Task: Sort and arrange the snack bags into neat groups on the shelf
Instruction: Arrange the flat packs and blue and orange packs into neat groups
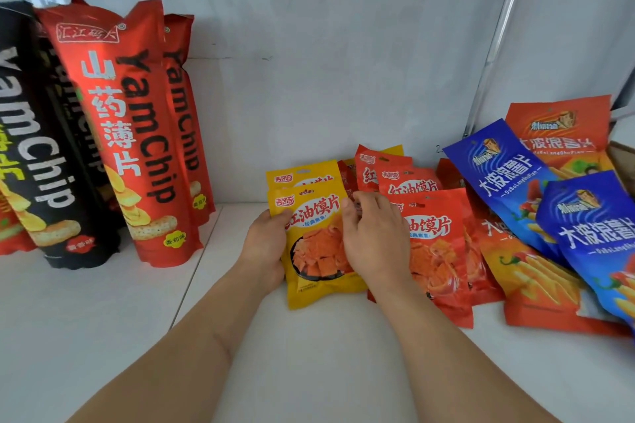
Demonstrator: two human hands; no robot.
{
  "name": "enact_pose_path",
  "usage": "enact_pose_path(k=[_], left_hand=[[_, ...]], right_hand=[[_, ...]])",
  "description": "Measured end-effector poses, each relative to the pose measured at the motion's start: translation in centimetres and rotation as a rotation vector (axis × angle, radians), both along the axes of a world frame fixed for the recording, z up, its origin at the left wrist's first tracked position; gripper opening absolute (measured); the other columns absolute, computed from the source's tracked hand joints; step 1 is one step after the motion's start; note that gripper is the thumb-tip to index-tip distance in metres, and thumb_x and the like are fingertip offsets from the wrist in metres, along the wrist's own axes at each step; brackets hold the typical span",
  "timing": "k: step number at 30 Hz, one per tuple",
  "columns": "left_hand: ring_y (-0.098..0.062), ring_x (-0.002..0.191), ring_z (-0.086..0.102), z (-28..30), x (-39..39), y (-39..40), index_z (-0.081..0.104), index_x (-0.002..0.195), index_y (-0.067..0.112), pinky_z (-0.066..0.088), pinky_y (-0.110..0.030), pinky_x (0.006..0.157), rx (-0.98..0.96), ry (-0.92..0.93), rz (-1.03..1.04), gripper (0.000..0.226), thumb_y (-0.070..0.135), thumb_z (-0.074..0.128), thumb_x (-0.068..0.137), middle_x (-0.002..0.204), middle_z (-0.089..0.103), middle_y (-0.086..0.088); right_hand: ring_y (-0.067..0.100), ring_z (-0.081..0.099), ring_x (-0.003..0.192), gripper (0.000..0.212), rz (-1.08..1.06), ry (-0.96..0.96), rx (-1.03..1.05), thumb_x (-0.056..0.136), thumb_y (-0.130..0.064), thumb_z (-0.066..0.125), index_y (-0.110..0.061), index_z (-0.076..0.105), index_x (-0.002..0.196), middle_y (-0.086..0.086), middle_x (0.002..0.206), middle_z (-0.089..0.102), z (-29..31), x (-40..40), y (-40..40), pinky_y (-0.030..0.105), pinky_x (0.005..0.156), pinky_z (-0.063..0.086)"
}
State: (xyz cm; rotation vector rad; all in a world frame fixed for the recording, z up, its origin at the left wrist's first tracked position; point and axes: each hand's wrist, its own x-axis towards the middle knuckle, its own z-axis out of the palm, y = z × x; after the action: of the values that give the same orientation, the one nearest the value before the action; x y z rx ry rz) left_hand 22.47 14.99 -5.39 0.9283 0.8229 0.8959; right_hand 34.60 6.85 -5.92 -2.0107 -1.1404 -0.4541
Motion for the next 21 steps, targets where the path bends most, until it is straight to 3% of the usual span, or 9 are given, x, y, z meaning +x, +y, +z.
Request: enact_pose_path(k=[3,8,13,18,21], left_hand=[[-0.029,0.085,0.077,-0.1,0.7,0.6,0.069,0.107,0.014,0.061,-0.046,0.080,0.018,-0.009,0.044,0.019,0.014,0.050,0.103,0.096,0.079,-0.008],[-0.029,0.093,0.076,-0.9,1.4,1.6,0.068,0.115,0.015,0.057,-0.053,0.092,0.090,0.014,0.028,0.020,0.018,0.054,0.102,0.103,0.079,-0.006],[-0.028,0.092,0.076,-1.2,1.9,1.7,0.068,0.112,0.016,0.058,-0.053,0.091,0.127,0.042,0.010,0.017,0.021,0.055,0.102,0.101,0.079,-0.004],[-0.027,0.092,0.076,-1.2,1.7,1.6,0.068,0.115,0.016,0.060,-0.049,0.088,0.148,0.040,0.028,0.018,0.022,0.055,0.103,0.101,0.079,-0.003],[-0.027,0.094,0.076,-0.7,1.4,1.4,0.066,0.117,0.015,0.061,-0.046,0.084,0.164,0.021,0.046,0.019,0.022,0.055,0.103,0.104,0.078,-0.004]], right_hand=[[0.026,0.054,0.116,0.051,-0.039,0.019,-0.051,0.098,-0.049,0.028,-0.020,0.063,0.119,-0.001,0.124,0.062,0.3,1.1,0.1,0.044,0.096,0.042],[0.020,0.039,0.135,0.044,-0.159,0.068,-0.201,0.101,-0.046,0.032,-0.025,0.062,0.126,-0.009,0.146,0.047,0.6,3.4,-0.6,0.043,0.108,0.027],[0.020,0.033,0.138,0.045,-0.171,0.102,-0.243,0.102,-0.046,0.031,-0.025,0.058,0.131,-0.009,0.150,0.042,0.7,3.9,-0.5,0.042,0.111,0.021],[0.022,0.051,0.121,0.044,-0.041,0.035,-0.169,0.101,-0.050,0.033,-0.022,0.063,0.118,-0.004,0.125,0.061,1.0,3.0,-0.6,0.042,0.103,0.033],[0.022,0.056,0.117,0.052,0.095,0.086,-0.188,0.099,-0.054,0.038,-0.019,0.052,0.136,-0.001,0.126,0.062,1.2,1.9,-1.2,0.039,0.097,0.043]])
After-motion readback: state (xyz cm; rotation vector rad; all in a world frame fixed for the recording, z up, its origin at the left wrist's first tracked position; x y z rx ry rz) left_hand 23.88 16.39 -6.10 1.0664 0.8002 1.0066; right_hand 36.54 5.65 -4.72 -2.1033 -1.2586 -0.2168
